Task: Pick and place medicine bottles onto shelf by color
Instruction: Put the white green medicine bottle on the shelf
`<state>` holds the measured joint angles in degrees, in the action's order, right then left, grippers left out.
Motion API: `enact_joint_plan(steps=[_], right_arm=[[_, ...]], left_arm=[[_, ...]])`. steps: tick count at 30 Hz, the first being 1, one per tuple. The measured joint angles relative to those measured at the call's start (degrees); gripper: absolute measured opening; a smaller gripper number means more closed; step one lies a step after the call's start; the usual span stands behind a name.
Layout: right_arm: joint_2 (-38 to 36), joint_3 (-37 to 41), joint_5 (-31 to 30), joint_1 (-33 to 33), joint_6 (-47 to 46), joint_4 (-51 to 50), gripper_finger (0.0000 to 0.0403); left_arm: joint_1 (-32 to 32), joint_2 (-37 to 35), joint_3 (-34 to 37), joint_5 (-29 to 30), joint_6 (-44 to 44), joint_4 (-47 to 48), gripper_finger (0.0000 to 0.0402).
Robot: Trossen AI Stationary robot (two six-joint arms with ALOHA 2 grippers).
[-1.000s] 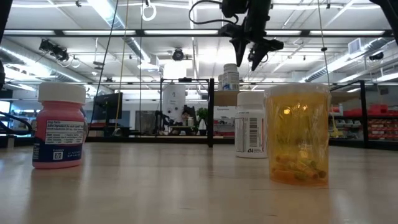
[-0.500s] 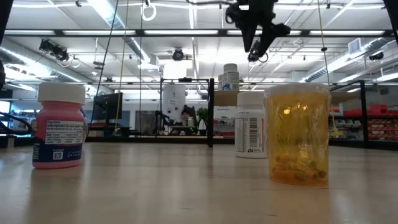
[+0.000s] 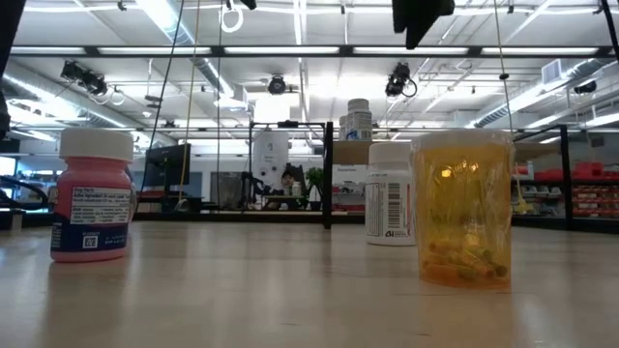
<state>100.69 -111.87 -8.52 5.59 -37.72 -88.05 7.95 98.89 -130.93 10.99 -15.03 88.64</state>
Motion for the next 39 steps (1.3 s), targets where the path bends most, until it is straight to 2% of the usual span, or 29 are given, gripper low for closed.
enact_joint_plan(steps=[4, 9, 14, 21, 22, 28, 39], right_arm=[[-2.86, -0.02, 1.76, 2.69, -2.0, 0.3, 0.0229], [-10.08, -0.14, 0.53, 4.91, -6.6, 0.46, 0.0229], [-17.39, -0.18, -6.88, 5.59, -11.67, 0.42, 0.0229], [-23.88, -0.2, -15.01, 5.55, -13.3, -0.48, 0.0229], [-24.24, -0.2, -15.32, 5.55, -13.31, -0.88, 0.0229], [-24.82, -0.2, -15.69, 5.55, -13.22, -2.0, 0.0229], [-23.49, -0.17, -15.63, 5.55, -15.14, -1.97, 0.0229]], left_arm=[[-0.71, 0.0, -0.02, -2.52, -1.62, -1.41, 0.0281], [-2.5, 0.37, 0.46, -3.78, -2.49, -6.55, 0.0281], [-4.62, 1.25, 7.13, -3.74, -4.98, -22.28, 0.0281], [-7.33, 3.09, 21.54, -5.41, -2.09, -45.15, 0.0281], [-7.72, 3.34, 23.46, -6.22, -1.42, -48.71, 0.0281], [-10.93, 4.31, 31.92, -7.82, 3.81, -54.68, 0.0281], [-14.93, 6.37, 44.94, -7.69, 5.21, -70.39, 0.0281]])
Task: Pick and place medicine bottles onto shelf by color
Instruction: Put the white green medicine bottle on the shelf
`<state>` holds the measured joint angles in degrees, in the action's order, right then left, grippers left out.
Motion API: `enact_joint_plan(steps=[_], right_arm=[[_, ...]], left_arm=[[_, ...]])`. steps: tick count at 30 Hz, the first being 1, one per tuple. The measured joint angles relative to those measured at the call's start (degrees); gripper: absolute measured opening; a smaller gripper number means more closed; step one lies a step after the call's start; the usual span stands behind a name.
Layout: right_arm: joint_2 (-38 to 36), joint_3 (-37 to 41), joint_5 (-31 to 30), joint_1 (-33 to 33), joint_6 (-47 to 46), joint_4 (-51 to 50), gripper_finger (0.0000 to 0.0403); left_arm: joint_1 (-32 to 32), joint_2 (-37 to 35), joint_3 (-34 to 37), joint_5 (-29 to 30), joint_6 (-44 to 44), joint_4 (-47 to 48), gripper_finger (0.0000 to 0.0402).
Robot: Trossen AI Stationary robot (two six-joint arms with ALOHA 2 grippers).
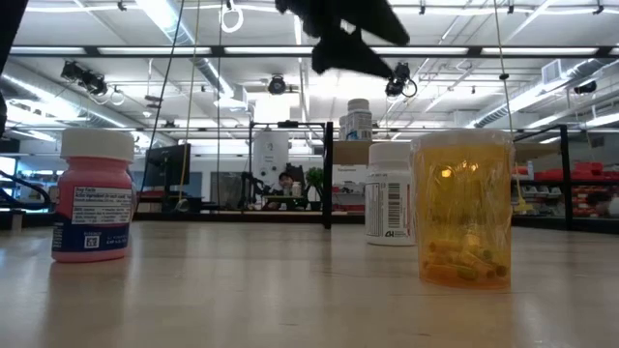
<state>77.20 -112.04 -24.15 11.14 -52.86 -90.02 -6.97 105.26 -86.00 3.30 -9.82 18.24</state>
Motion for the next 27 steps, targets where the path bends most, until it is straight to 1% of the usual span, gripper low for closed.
enact_joint_plan(steps=[5, 16, 19, 24, 27], right_arm=[[0.91, 0.06, 0.19, 0.02, -1.57, 0.0, 0.0229], [2.4, 0.05, 1.6, 0.03, -6.3, 0.0, 0.0229], [2.5, 0.04, 1.72, 0.04, -7.11, 0.02, 0.0229], [2.48, 0.04, 1.72, 0.04, -7.83, 0.02, 0.0229], [2.46, 0.04, 1.72, 0.04, -7.83, 0.0, 0.0229]], left_arm=[[-0.69, 2.09, 2.32, 0.01, 0.5, -1.2, 0.0281], [-0.82, 7.71, 2.32, 0.58, 0.71, -2.89, 0.0281], [-1.04, 8.96, 2.32, 1.04, 1.96, -2.9, 0.0281], [-1.34, 9.99, 2.17, 4.57, 2.14, -3.14, 0.0281], [-1.32, 10.13, 2.36, 5.06, 2.16, -1.7, 0.0281]])
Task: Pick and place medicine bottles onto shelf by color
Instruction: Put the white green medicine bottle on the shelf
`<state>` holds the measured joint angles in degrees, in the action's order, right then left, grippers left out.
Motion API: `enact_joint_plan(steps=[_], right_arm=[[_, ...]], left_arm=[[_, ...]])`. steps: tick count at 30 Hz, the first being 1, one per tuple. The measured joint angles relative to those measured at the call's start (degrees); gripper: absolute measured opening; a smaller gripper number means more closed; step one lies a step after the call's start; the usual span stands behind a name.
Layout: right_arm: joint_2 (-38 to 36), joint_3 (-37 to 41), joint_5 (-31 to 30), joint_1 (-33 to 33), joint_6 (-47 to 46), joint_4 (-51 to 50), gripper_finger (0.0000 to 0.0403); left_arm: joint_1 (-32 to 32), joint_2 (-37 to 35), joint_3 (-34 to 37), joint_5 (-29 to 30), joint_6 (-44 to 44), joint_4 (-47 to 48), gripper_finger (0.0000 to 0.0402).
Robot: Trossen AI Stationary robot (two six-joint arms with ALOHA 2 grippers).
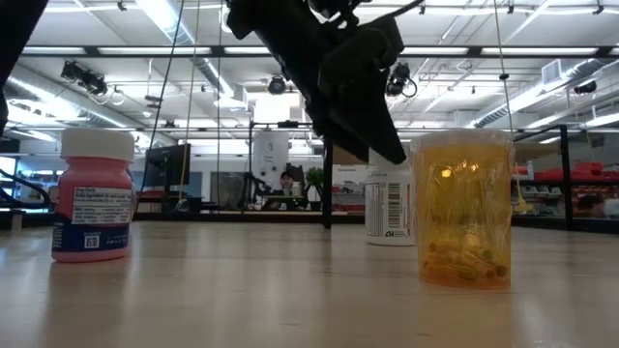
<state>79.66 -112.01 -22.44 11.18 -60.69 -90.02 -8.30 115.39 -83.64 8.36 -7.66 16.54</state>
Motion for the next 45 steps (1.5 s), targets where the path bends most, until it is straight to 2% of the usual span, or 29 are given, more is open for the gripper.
enact_joint_plan(steps=[6, 13, 20, 25, 31, 37, 41, 45], right_arm=[[0.0, 0.01, -0.04, 0.0, 0.4, 0.0, 0.0229], [0.0, 0.0, -0.17, -0.02, 0.46, 0.0, 0.0229], [0.0, 0.0, -0.22, 0.0, 0.66, 0.02, 0.0229], [0.0, 0.0, -0.24, 0.0, 2.53, 0.02, 0.0229], [-0.93, 0.0, -0.13, 1.0, 10.64, 0.06, 0.0229], [-5.3, -0.09, -1.49, 1.37, 11.97, 0.09, 0.0229], [-4.78, -0.09, -1.46, 1.4, 18.83, 1.17, 0.0235], [-2.87, -0.06, -2.92, 1.23, 25.64, 6.75, 0.0258]], left_arm=[[0.13, 0.13, -0.07, 0.24, -0.02, 0.11, 0.027], [0.22, 0.13, -0.07, 0.22, -0.02, 0.06, 0.0202], [0.58, 0.13, -0.47, 0.2, 0.85, 0.61, 0.0202], [1.75, -1.12, -5.68, 0.21, 2.33, 3.63, 0.0225], [3.91, -5.0, -15.07, 0.21, 4.35, 11.49, 0.0203], [6.93, -9.03, -23.36, 0.14, 3.86, 18.66, 0.0214], [9.55, -10.84, -28.85, -1.15, 1.18, 19.88, 0.0226], [11.39, -11.77, -32.86, -2.14, 0.14, 21.29, 0.021]])
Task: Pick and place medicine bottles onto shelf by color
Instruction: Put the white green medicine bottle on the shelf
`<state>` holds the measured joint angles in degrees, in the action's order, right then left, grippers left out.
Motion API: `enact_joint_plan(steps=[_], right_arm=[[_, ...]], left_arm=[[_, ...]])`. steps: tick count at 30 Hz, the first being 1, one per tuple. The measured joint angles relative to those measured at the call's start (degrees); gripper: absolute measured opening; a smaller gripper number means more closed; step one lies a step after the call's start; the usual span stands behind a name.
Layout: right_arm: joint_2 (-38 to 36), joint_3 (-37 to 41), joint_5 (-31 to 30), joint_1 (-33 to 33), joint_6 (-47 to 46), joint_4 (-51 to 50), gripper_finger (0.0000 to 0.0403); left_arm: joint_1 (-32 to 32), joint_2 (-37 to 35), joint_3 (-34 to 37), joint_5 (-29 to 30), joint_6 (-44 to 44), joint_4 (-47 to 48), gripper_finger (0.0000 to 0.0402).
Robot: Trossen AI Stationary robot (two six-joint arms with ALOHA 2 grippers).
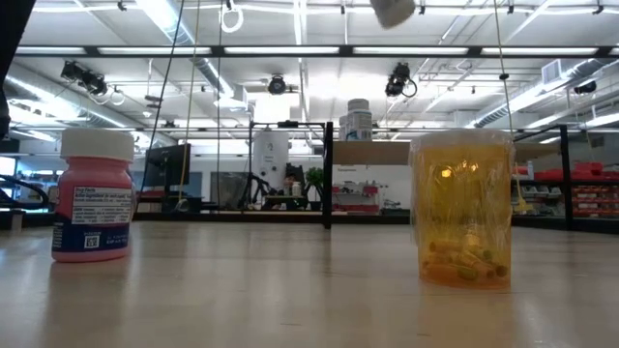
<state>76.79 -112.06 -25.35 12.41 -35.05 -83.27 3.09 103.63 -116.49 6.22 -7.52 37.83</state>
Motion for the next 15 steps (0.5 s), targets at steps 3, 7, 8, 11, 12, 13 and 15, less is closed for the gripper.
enact_joint_plan(steps=[3, 7, 8, 11, 12, 13, 15], right_arm=[[0.89, 0.04, -3.81, -0.93, 2.59, 5.35, 0.0281], [2.0, 0.01, -4.8, -2.46, 4.15, 7.63, 0.031], [2.61, 0.02, -4.66, -2.53, 4.49, 7.71, 0.0316], [4.05, 0.04, -3.62, -2.48, 6.5, 9.97, 0.0331], [4.64, 0.04, -2.71, -2.48, 7.61, 11.17, 0.0335], [5.08, 0.04, -1.44, -2.5, 8.69, 12.38, 0.0338], [6.41, 0.04, -0.09, -2.49, 10.45, 13.09, 0.0342]], left_arm=[[0.77, -0.97, -0.62, -0.1, -1.26, 1.81, 0.0203], [1.31, -1.35, -0.67, -1.06, -5.39, 2.72, 0.0218], [1.33, -1.5, -0.67, -1.38, -6.43, 2.67, 0.0224], [1.55, -2.18, -0.63, -1.73, -9.74, 1.86, 0.0231], [1.57, -2.2, -0.76, -1.7, -10.51, 1.33, 0.023], [1.61, -2.25, -0.76, -1.67, -11.56, 1.39, 0.0227], [1.93, -2.35, -0.65, -1.71, -12.43, 1.88, 0.0217]])
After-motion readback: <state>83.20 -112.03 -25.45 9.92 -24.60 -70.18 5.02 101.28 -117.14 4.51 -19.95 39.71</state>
